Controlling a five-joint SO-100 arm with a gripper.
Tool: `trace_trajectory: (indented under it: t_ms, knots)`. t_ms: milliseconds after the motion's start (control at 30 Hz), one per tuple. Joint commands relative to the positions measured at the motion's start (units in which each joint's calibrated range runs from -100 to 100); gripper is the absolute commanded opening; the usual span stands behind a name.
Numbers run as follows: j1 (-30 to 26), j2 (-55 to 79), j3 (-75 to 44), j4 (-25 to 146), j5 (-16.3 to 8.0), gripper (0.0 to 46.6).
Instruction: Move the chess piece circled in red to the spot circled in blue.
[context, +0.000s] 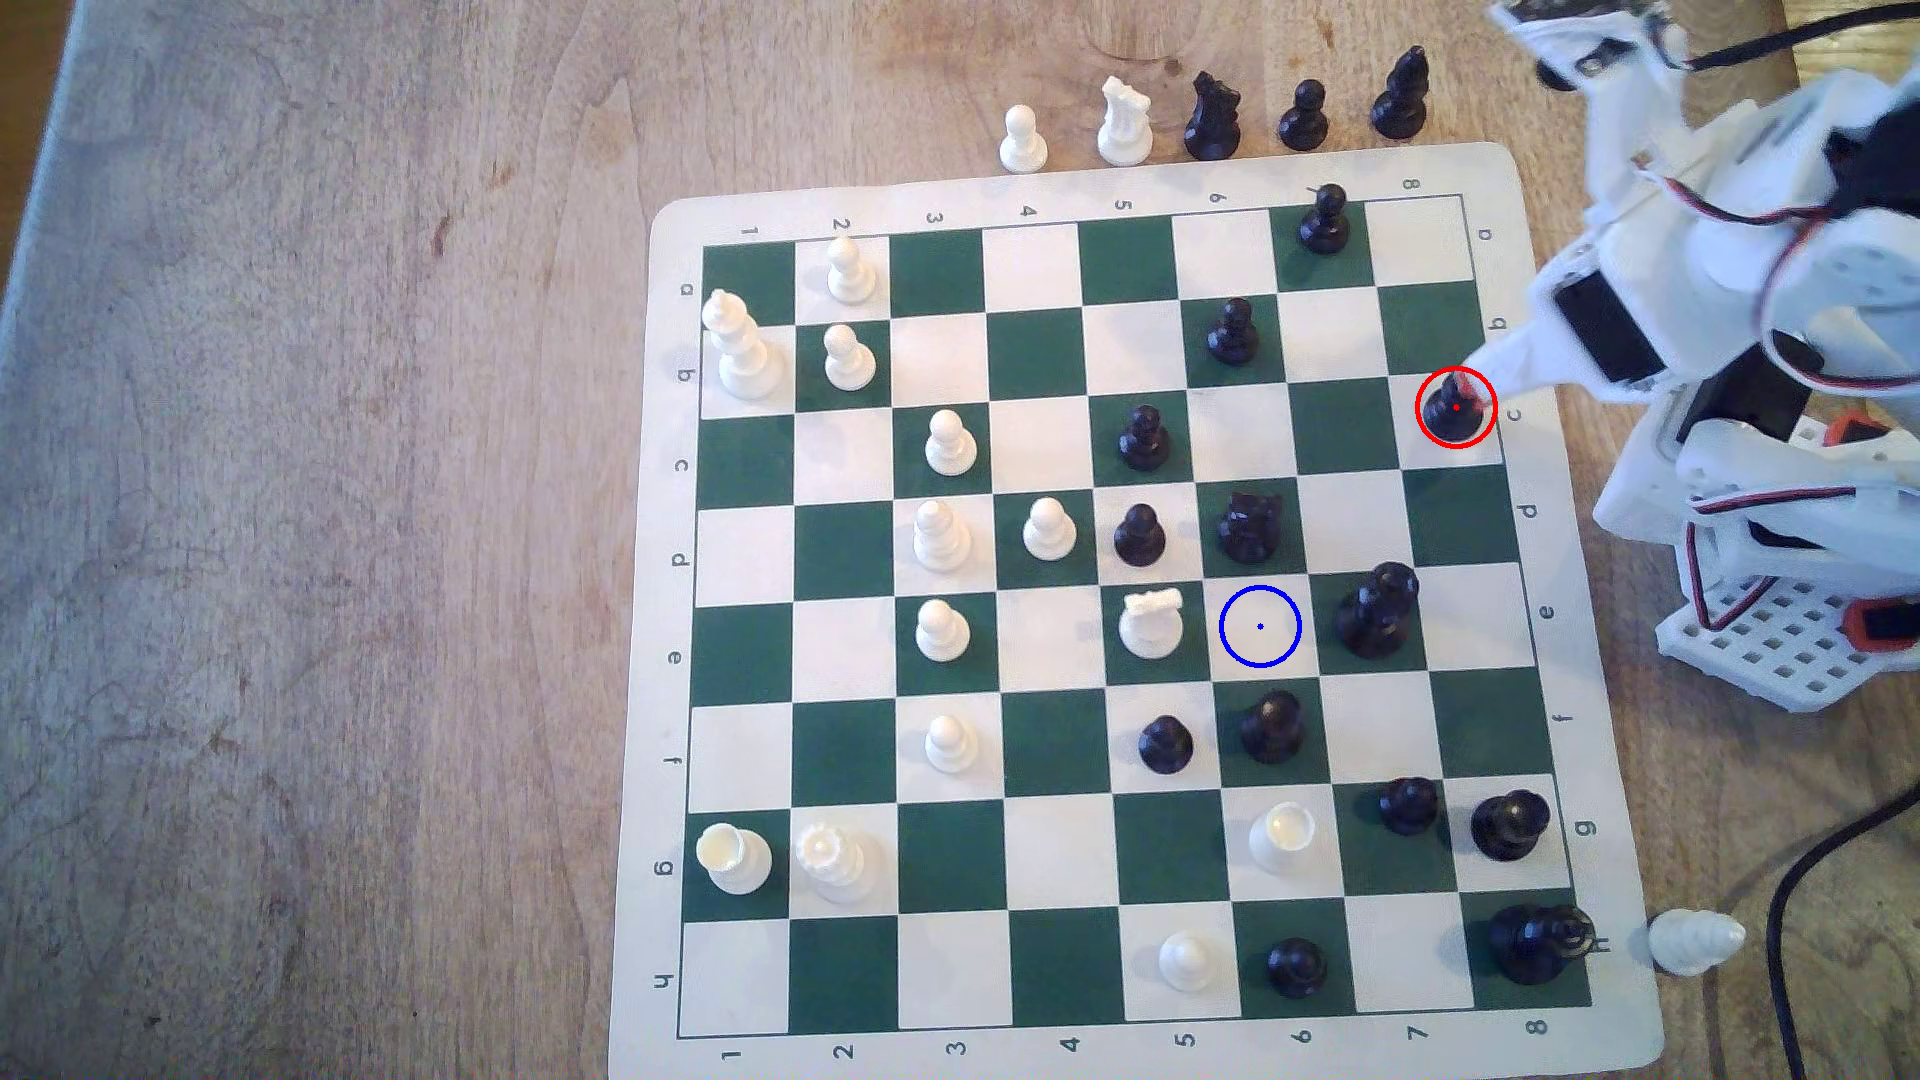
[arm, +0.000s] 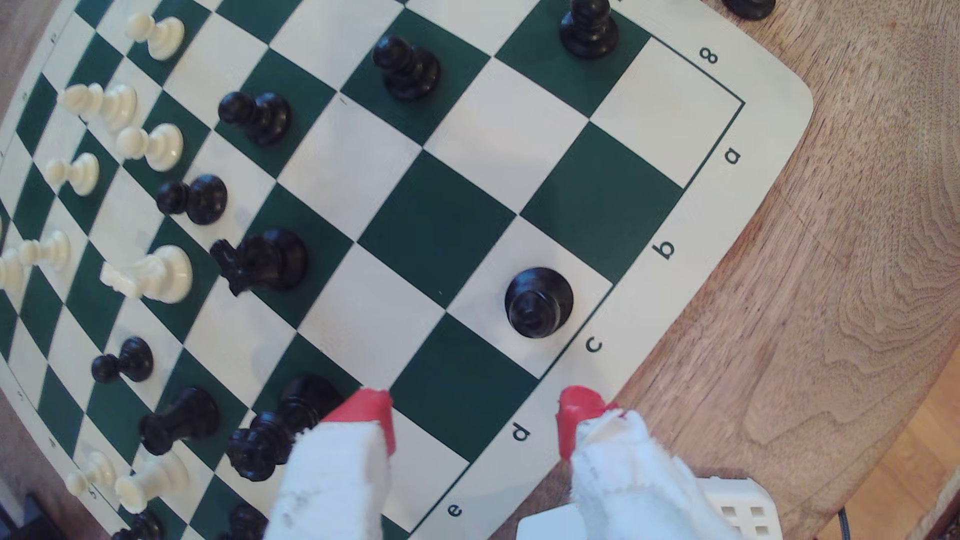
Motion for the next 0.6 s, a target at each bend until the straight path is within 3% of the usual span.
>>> trace_trajectory:
  t_ms: [0, 233, 567]
  knots:
    - [0.43, 5.62, 0.05, -1.79, 1.17, 17.9]
    - [1.21, 9.61, 2.5, -5.39, 3.03, 18.3]
    - [2.86, 13.35, 8.57, -12.85, 4.49, 15.0]
